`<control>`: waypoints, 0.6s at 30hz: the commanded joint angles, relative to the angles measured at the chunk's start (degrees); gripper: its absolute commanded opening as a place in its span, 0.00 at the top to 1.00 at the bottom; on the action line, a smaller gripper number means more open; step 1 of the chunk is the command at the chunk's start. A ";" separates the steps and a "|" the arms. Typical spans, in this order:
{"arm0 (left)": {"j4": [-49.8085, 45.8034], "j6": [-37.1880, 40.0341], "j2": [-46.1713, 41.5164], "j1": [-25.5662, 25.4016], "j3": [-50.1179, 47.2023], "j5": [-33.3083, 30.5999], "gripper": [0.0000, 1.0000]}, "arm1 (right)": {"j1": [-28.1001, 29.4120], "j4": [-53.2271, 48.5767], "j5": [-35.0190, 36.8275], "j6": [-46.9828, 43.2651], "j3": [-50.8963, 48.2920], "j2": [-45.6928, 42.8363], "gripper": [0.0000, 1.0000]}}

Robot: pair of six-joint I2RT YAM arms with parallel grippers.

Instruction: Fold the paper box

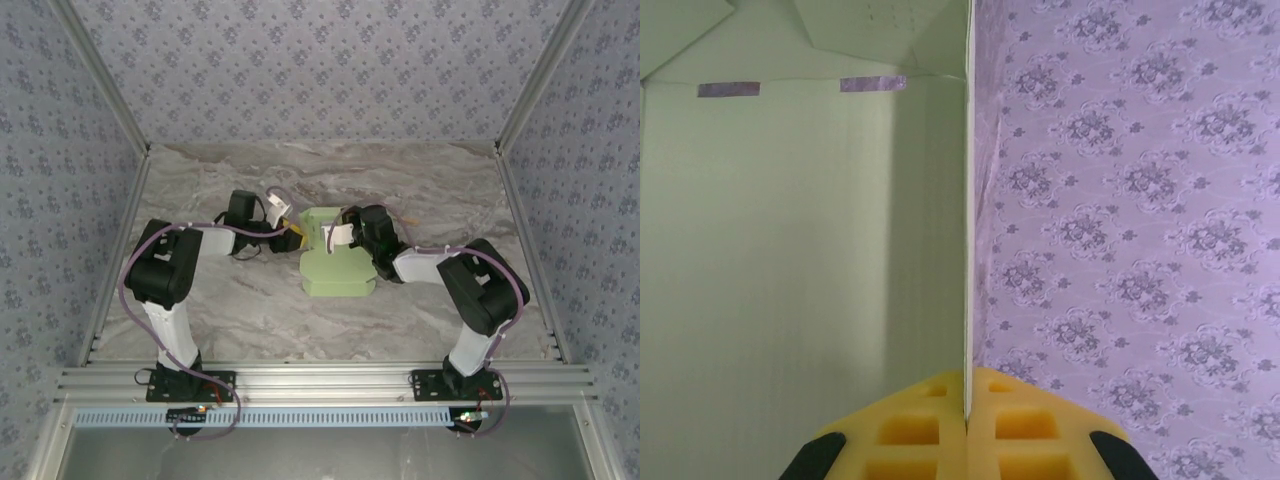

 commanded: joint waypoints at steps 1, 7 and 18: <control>1.41 1.77 -1.68 -0.21 0.24 2.08 0.52 | 0.47 3.49 -1.36 -2.58 -0.98 0.33 1.00; 1.66 1.29 -0.80 -0.70 0.85 2.29 0.53 | 0.69 4.49 -1.35 -2.15 -2.69 -0.01 1.00; 3.61 -0.26 -0.14 -1.89 0.91 0.49 0.54 | 1.04 4.56 -0.75 -0.21 -4.08 -0.92 1.00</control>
